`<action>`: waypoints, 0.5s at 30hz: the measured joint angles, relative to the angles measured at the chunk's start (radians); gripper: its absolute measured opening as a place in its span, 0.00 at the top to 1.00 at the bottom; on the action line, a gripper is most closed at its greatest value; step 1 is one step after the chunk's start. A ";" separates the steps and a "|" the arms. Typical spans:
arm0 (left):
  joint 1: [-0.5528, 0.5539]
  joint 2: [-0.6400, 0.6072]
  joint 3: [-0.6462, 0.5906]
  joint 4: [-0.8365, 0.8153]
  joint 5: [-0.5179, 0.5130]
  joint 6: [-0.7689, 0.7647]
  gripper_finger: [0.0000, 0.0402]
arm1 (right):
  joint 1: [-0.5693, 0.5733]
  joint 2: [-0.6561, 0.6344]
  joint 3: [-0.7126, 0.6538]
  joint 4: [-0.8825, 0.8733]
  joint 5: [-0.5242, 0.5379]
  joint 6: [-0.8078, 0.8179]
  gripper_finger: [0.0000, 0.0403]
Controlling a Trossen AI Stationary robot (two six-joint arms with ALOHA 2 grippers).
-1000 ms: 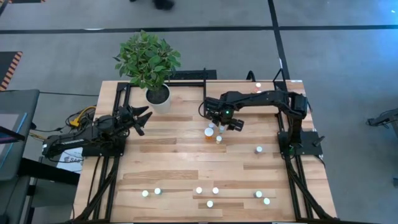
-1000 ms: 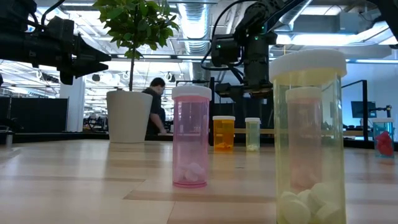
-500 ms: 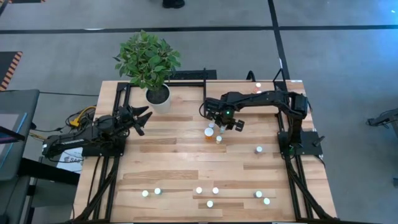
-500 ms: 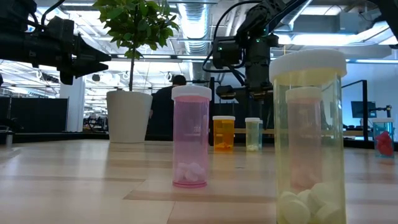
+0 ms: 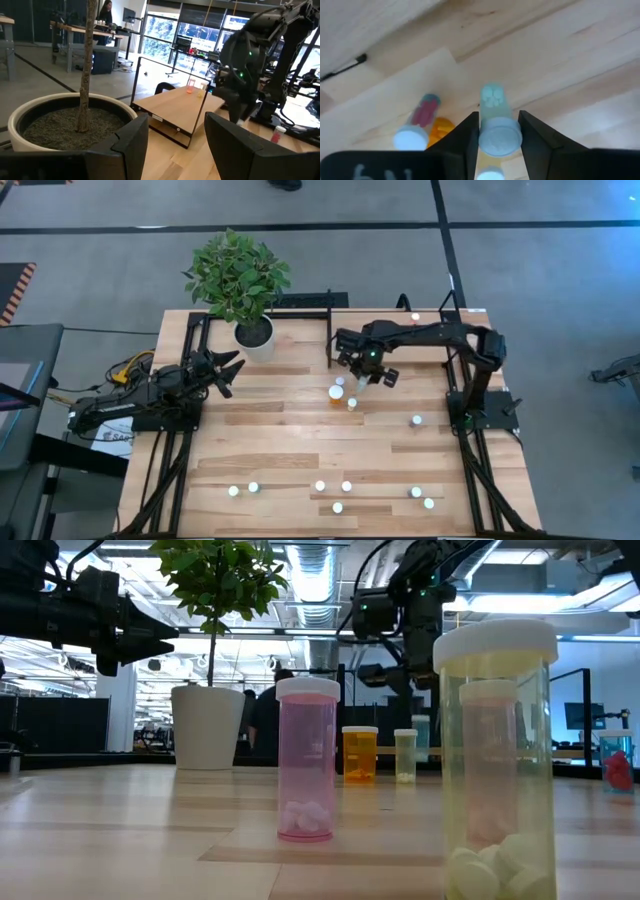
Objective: Pick and place medicine bottles onto shelf by color
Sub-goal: Put the green pill bottle on the shelf
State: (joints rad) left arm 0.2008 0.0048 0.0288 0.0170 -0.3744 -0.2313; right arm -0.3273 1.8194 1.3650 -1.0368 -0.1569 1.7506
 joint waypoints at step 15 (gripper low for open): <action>0.000 0.000 0.000 0.000 0.000 0.000 0.55 | -0.178 -0.102 0.001 -0.142 0.057 0.238 0.66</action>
State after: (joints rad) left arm 0.2007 0.0045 0.0288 0.0173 -0.3743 -0.2312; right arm -0.5057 1.7172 1.3655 -1.1786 -0.1001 1.9884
